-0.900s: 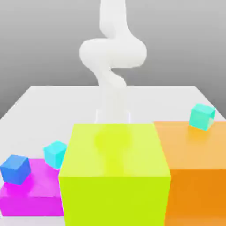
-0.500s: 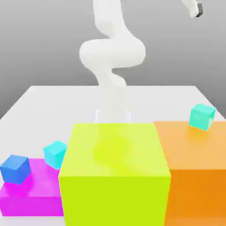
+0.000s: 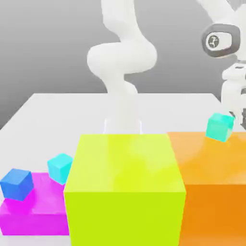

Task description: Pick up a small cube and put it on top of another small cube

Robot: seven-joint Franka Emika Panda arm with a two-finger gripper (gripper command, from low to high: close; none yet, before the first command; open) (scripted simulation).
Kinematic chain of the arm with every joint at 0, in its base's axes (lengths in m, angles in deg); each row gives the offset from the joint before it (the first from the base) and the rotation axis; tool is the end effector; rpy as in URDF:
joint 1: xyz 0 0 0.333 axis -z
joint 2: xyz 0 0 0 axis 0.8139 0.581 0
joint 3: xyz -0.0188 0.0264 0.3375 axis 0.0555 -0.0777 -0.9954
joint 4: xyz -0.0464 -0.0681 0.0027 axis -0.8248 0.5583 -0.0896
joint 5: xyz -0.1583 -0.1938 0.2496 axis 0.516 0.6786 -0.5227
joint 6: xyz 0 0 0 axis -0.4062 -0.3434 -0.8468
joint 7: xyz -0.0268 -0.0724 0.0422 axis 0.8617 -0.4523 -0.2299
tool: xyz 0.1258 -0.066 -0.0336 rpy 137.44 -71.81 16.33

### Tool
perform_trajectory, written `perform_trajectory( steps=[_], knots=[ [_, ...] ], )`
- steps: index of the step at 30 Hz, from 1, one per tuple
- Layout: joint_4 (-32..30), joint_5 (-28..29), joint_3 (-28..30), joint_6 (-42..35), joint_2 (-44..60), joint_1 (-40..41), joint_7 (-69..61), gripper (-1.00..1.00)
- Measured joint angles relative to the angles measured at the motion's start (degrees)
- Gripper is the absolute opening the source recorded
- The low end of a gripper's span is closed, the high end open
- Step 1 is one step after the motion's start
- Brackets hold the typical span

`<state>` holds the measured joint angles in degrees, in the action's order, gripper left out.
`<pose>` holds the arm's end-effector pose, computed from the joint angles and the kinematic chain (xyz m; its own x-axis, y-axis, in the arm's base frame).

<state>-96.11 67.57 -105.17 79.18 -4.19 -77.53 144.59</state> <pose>0.2098 0.3255 0.2944 0.9273 -0.3720 0.0413 -0.3666 -0.9249 -0.1003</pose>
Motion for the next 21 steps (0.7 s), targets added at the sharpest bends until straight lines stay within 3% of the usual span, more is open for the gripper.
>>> perform_trajectory(
  steps=[2,5,9,12,13,19,21],
  knots=[
    [-3.83,2.62,-0.15,4.92,4.19,1.26,6.11,0.00],
    [-8.16,11.35,1.84,11.12,9.95,3.28,17.64,0.00],
    [-6.92,29.86,16.01,17.08,18.56,-6.53,31.90,0.00],
    [-5.32,36.84,27.98,21.86,24.58,-17.02,37.55,0.00],
    [-4.99,37.79,30.43,23.01,25.92,-19.32,38.44,-1.00],
    [-4.82,38.29,31.66,23.70,26.60,-20.48,38.92,-1.00],
    [-5.35,36.65,28.71,22.02,24.59,-17.83,37.42,-1.00]
  ],
)
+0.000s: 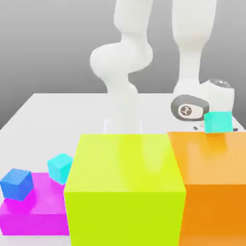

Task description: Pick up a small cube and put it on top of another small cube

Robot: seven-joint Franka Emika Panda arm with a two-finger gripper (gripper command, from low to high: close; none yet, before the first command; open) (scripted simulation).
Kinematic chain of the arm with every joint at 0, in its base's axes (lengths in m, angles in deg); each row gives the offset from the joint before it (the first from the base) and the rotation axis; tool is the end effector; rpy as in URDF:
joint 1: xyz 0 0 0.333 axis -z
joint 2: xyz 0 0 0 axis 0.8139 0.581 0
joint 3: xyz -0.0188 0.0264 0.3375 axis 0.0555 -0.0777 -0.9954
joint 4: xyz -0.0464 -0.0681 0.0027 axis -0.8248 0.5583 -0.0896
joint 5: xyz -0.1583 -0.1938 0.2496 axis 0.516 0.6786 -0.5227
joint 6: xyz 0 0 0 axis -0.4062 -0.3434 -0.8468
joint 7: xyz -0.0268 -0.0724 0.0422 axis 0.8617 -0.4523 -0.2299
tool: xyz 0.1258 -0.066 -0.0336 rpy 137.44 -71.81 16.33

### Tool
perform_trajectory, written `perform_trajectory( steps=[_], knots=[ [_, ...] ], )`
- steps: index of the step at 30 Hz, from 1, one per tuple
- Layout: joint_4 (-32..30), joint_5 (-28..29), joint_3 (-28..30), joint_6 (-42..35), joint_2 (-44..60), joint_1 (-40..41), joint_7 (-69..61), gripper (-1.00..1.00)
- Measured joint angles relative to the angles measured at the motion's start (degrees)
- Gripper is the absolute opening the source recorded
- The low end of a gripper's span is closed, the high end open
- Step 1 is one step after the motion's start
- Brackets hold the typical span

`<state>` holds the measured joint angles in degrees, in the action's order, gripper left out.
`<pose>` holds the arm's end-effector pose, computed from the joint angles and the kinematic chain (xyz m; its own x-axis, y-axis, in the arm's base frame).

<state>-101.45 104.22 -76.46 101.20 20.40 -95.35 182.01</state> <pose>0.2058 0.2842 0.1559 0.8214 -0.5704 -0.0007 -0.5704 -0.8214 -0.0025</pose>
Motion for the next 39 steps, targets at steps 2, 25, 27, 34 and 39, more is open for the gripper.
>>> perform_trajectory(
  steps=[2,25,27,34,39],
  knots=[
    [-1.07,-5.17,-5.49,-2.67,-3.59,4.34,-4.11,-1.00],
    [28.18,-31.43,-21.61,-44.08,-0.56,5.80,-56.13,-1.00],
    [32.07,-32.97,-22.82,-46.05,0.76,6.08,-60.40,-1.00],
    [41.57,-30.01,-19.96,-48.93,2.29,12.16,-77.17,-1.00],
    [46.38,-26.38,-15.65,-50.16,1.41,18.55,-90.10,-1.00]
  ],
)
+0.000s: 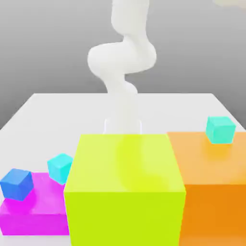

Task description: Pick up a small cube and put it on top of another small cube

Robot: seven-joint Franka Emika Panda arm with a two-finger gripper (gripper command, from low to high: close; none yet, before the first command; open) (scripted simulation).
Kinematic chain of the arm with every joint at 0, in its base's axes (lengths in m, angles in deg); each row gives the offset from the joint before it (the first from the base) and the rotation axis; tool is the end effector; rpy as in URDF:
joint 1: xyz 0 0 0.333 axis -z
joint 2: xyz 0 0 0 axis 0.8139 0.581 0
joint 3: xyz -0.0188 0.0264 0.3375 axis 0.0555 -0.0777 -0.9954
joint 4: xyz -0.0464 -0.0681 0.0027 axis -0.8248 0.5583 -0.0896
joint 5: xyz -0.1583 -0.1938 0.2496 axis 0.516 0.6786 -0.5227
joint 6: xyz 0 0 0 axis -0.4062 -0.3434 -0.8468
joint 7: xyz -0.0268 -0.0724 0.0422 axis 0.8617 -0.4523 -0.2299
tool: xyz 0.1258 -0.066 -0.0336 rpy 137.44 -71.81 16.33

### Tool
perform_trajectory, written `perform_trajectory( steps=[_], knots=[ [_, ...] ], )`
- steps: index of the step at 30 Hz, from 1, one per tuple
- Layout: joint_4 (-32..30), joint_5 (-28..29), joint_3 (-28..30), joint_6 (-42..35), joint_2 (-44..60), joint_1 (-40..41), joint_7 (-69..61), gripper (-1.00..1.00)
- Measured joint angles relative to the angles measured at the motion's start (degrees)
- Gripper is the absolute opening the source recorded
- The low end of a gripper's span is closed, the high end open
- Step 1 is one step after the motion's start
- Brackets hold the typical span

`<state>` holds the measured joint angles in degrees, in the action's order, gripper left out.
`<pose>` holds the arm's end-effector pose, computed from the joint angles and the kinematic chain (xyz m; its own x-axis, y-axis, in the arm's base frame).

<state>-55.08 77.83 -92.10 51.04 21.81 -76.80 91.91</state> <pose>0.4031 0.3883 0.3261 0.8958 0.4321 -0.1042 0.4267 -0.9016 -0.0709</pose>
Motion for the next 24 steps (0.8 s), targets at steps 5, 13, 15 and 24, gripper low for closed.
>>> perform_trajectory(
  steps=[5,13,15,24],
  knots=[
    [-2.19,2.06,5.64,0.34,-5.03,7.14,-8.16,-1.00],
    [-17.02,3.41,15.73,3.67,-18.75,24.57,-15.51,-1.00],
    [-21.76,4.02,18.22,4.93,-22.74,28.07,-17.73,-1.00],
    [-40.58,6.63,30.88,10.25,-37.11,40.19,-25.07,-1.00]
  ],
)
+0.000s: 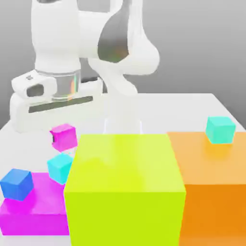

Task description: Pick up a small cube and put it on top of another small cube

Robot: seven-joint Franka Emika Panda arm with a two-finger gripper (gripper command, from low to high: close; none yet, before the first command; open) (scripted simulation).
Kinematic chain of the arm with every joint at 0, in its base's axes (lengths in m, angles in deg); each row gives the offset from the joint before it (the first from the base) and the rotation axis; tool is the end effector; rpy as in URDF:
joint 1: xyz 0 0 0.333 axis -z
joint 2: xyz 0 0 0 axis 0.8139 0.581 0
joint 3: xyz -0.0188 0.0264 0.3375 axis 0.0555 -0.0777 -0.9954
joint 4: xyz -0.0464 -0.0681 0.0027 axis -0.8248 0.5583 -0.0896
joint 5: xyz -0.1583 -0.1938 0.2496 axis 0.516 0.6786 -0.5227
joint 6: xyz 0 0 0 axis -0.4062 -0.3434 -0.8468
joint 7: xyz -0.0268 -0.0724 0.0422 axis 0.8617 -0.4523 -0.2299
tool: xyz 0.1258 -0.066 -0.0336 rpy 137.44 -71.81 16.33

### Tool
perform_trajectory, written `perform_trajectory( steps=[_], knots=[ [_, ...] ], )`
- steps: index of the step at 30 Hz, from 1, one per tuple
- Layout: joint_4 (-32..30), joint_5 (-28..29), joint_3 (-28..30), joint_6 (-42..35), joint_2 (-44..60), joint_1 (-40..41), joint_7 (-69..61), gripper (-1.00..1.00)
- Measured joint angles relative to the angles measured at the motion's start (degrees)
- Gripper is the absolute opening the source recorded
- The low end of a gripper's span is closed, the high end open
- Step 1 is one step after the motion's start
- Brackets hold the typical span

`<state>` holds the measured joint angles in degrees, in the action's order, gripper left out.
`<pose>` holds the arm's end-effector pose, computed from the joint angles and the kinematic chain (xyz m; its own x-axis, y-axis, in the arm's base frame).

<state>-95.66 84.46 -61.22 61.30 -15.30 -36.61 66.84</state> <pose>0.3119 -0.1567 0.3485 0.9679 -0.2511 0.0146 -0.2514 -0.9672 0.0368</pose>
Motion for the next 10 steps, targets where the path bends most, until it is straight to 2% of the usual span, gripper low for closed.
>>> perform_trajectory(
  steps=[2,6,7,10],
  knots=[
    [-2.30,-1.68,1.19,1.65,0.24,-0.03,-1.01,-1.00],
    [-4.60,-2.99,2.02,10.01,6.64,-0.43,-1.99,-1.00],
    [-5.05,-3.06,2.14,12.19,8.35,-0.43,-2.09,1.00],
    [-5.05,-3.06,2.14,12.18,8.35,-0.43,-2.09,1.00]
  ],
)
